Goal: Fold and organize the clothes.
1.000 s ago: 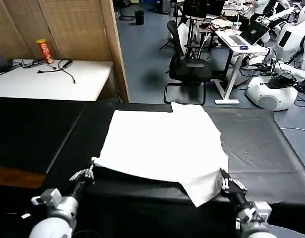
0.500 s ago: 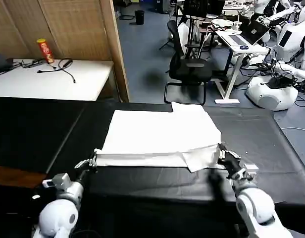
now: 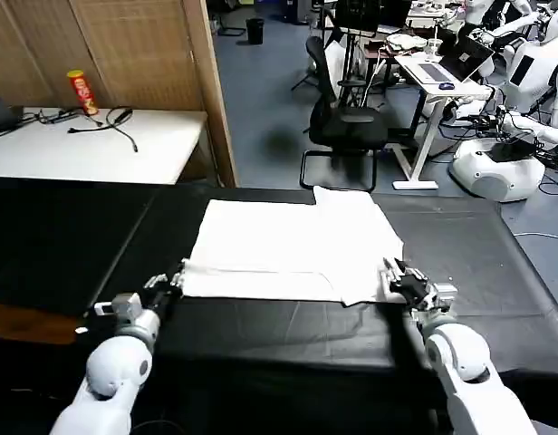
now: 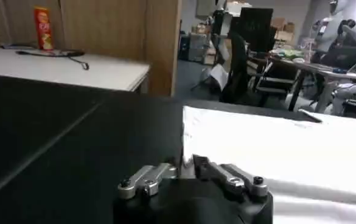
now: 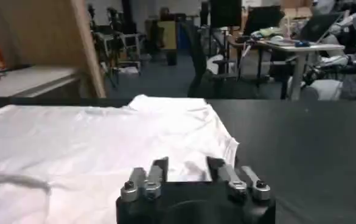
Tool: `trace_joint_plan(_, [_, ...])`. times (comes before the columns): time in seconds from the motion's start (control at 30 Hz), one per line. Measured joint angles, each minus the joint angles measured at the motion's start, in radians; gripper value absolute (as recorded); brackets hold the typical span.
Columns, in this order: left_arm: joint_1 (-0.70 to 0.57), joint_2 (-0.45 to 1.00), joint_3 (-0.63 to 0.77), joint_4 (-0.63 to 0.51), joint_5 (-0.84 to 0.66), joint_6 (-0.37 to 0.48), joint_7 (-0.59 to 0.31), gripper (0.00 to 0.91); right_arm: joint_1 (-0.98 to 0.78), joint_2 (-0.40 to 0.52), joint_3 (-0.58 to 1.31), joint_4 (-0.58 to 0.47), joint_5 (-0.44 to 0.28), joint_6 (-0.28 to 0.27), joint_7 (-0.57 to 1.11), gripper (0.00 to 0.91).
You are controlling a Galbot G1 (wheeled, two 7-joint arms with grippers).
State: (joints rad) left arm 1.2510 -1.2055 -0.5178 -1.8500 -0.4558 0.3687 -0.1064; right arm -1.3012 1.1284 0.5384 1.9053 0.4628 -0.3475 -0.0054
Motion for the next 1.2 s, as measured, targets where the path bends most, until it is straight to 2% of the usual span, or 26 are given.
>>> trace_joint_plan(0.2, [0.054,0.003,-0.016,-0.035,-0.001,0.008,0.013,0.878,-0.098,0.008,0.045,0.044,0.004,0.009,0.012,0.878])
trace_joint_plan(0.43, [0.122,0.002,-0.040,-0.057,-0.054,0.017,0.038,0.868,-0.117,0.021,0.059,0.027,0.014,0.015,0.031,0.751])
trace_joint_plan(0.47, [0.128,0.002,-0.043,-0.056,-0.059,0.017,0.042,0.741,-0.118,0.022,0.060,0.024,0.014,0.015,0.033,0.722])
trace_joint_plan(0.5, [0.131,0.003,-0.044,-0.055,-0.063,0.018,0.043,0.702,-0.120,0.023,0.061,0.023,0.014,0.015,0.034,0.712])
trace_joint_plan(0.53, [0.135,0.003,-0.045,-0.054,-0.067,0.018,0.045,0.634,-0.123,0.024,0.061,0.020,0.014,0.015,0.035,0.644])
trace_joint_plan(0.57, [0.139,0.002,-0.046,-0.053,-0.068,0.018,0.048,0.507,-0.125,0.025,0.061,0.018,0.014,0.015,0.036,0.546])
trace_joint_plan(0.6, [0.142,0.001,-0.046,-0.053,-0.069,0.019,0.049,0.283,-0.127,0.027,0.061,0.016,0.013,0.015,0.037,0.488])
trace_joint_plan(0.63, [0.144,0.000,-0.046,-0.053,-0.069,0.019,0.050,0.166,-0.128,0.028,0.061,0.014,0.013,0.014,0.037,0.419])
trace_joint_plan(0.67, [0.146,-0.001,-0.045,-0.053,-0.069,0.019,0.052,0.146,-0.128,0.030,0.059,0.010,0.013,0.014,0.037,0.273])
trace_joint_plan(0.73, [0.148,-0.004,-0.044,-0.050,-0.068,0.019,0.054,0.127,-0.129,0.033,0.055,0.004,0.011,0.013,0.037,0.117])
trace_joint_plan(0.77, [0.148,-0.005,-0.043,-0.047,-0.066,0.018,0.053,0.078,-0.130,0.034,0.054,0.000,0.011,0.013,0.037,0.078])
trace_joint_plan(0.8, [0.148,-0.006,-0.043,-0.043,-0.063,0.018,0.053,0.059,-0.132,0.036,0.052,-0.003,0.011,0.013,0.037,0.078])
trace_joint_plan(0.83, [0.147,-0.006,-0.042,-0.040,-0.062,0.018,0.052,0.000,-0.133,0.036,0.050,-0.005,0.011,0.013,0.038,0.068])
trace_joint_plan(1.0, [0.152,-0.003,-0.039,-0.044,-0.062,0.028,0.056,0.000,-0.147,0.035,0.051,0.011,0.012,-0.001,0.064,0.039])
trace_joint_plan(1.2, [0.178,0.014,-0.038,-0.082,-0.038,0.068,0.015,0.000,-0.197,0.017,0.078,0.091,0.035,-0.082,0.128,0.029])
